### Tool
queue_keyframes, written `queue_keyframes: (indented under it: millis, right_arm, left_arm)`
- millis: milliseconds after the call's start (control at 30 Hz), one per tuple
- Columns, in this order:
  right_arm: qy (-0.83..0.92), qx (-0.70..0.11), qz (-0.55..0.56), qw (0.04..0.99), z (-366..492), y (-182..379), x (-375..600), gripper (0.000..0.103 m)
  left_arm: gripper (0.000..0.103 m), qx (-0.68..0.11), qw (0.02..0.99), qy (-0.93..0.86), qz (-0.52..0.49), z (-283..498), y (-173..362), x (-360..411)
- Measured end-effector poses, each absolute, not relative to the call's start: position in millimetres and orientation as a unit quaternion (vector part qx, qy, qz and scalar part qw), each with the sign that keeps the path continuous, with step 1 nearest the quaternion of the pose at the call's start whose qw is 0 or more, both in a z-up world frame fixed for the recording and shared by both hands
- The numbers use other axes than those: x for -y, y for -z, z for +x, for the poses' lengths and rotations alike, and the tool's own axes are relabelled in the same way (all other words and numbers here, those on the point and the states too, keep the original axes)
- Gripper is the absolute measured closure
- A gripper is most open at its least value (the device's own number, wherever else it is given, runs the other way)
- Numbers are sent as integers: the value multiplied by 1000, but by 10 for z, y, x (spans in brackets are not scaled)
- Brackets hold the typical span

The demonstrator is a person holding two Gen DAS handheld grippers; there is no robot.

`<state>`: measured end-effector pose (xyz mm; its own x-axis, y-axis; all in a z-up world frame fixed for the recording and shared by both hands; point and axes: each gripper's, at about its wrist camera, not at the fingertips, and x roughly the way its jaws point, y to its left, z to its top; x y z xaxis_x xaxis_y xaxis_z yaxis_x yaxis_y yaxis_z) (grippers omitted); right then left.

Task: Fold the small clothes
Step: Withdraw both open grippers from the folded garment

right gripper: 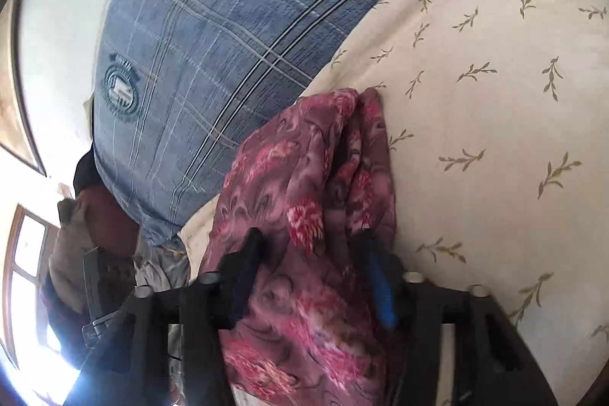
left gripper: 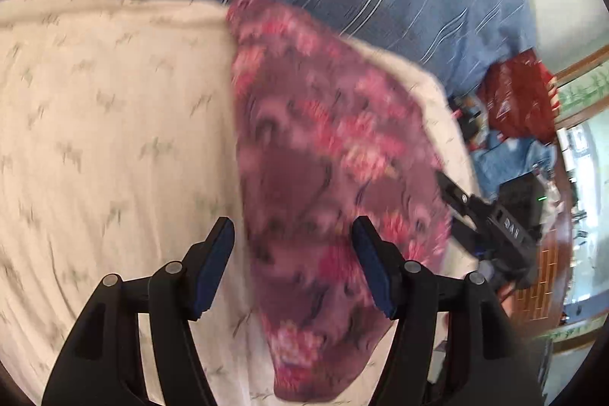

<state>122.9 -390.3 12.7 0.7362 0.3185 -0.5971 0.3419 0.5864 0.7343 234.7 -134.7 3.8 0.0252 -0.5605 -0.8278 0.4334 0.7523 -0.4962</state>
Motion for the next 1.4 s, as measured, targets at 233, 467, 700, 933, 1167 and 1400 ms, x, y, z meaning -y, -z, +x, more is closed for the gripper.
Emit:
queue_keyframes:
  millis: [233, 467, 700, 933, 1167, 1400]
  right_arm:
    - [46, -386, 339, 857, 1178, -451, 3684, 94]
    - [-1, -329, 334, 883, 889, -735, 3678, 83]
    - [-56, -472, 223, 851, 1058, -227, 3295, 78]
    - [-51, -337, 334, 879, 895, -584, 3675, 79]
    - [-5, -281, 303, 911, 1264, -786, 3506, 79]
    - [25, -413, 313, 855, 1594, -103, 3607, 92]
  left_arm:
    - [28, -607, 731, 311, 22, 2044, 91, 1383]
    - [30, -578, 752, 316, -2, 1867, -207, 1174]
    - [29, -585, 756, 290, 48, 1760, 109, 1315]
    - [29, -535, 769, 351, 22, 1690, -283, 1312]
    - [29, -471, 828, 297, 71, 2163, -528, 1870]
    - [26, -511, 814, 265, 76, 2402, -11, 1951]
